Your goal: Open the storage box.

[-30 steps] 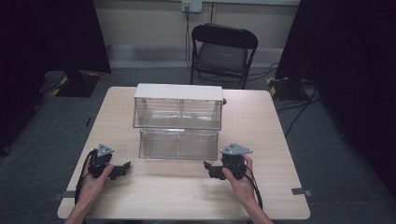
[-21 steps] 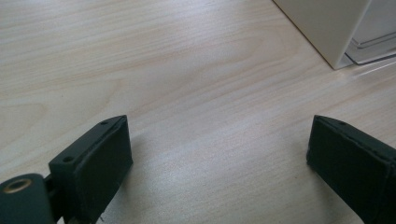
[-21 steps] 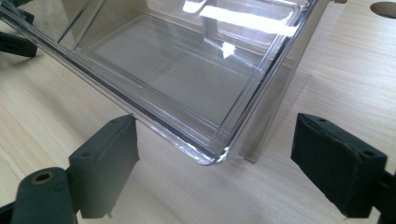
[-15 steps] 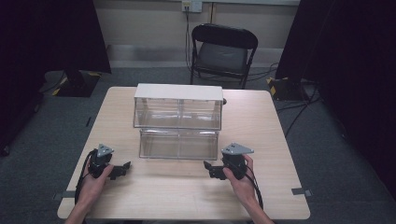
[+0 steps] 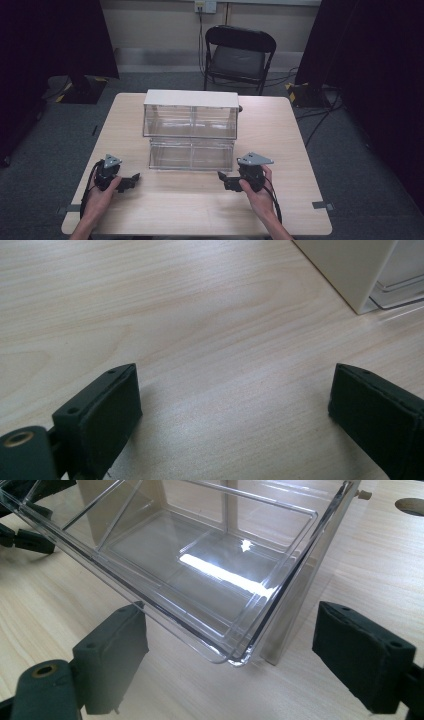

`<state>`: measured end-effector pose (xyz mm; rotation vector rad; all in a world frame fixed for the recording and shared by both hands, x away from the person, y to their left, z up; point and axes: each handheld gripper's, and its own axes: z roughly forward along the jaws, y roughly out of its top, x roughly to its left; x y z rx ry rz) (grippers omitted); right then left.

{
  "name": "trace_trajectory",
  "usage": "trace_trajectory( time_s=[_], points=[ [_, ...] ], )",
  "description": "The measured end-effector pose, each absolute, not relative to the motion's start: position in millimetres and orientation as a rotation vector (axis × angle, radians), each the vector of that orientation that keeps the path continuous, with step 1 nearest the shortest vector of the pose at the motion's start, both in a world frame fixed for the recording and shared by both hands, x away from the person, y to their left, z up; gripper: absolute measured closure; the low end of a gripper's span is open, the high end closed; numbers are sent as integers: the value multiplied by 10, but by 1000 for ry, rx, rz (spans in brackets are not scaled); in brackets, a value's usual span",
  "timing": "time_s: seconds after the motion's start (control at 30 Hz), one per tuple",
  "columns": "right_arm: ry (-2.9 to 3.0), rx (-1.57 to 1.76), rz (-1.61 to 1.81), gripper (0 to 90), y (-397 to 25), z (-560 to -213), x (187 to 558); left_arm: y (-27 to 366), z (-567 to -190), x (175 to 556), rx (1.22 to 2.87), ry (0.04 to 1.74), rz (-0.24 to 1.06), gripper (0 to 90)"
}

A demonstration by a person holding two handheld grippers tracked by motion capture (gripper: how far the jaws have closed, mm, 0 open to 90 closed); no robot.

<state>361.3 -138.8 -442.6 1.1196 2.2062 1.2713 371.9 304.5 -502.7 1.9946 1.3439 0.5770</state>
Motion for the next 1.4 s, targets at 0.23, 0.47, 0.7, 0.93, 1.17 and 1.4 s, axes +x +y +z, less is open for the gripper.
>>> trace_trajectory(
  time_s=[0.23,0.47,0.7,0.93,1.17,1.4],
  points=[
    [2200,1127,1288,138,-1386,-4406,3617,3046,-5027,3721,1996,1344,578,60],
    [2196,1126,1301,138,-1387,-4381,3617,3046,-5027,3721,1995,1342,578,60],
    [2199,1126,1310,138,-1388,-4359,3623,3046,-5027,3721,1995,1343,578,60],
    [2208,1124,1313,138,-1384,-4340,3628,3046,-5027,3721,1995,1344,578,60],
    [2220,1121,1320,138,-1382,-4324,3639,3046,-5027,3721,1995,1342,578,60],
    [2223,1116,1322,138,-1379,-4314,3647,3046,-5027,3721,1995,1343,577,60]
  ],
)
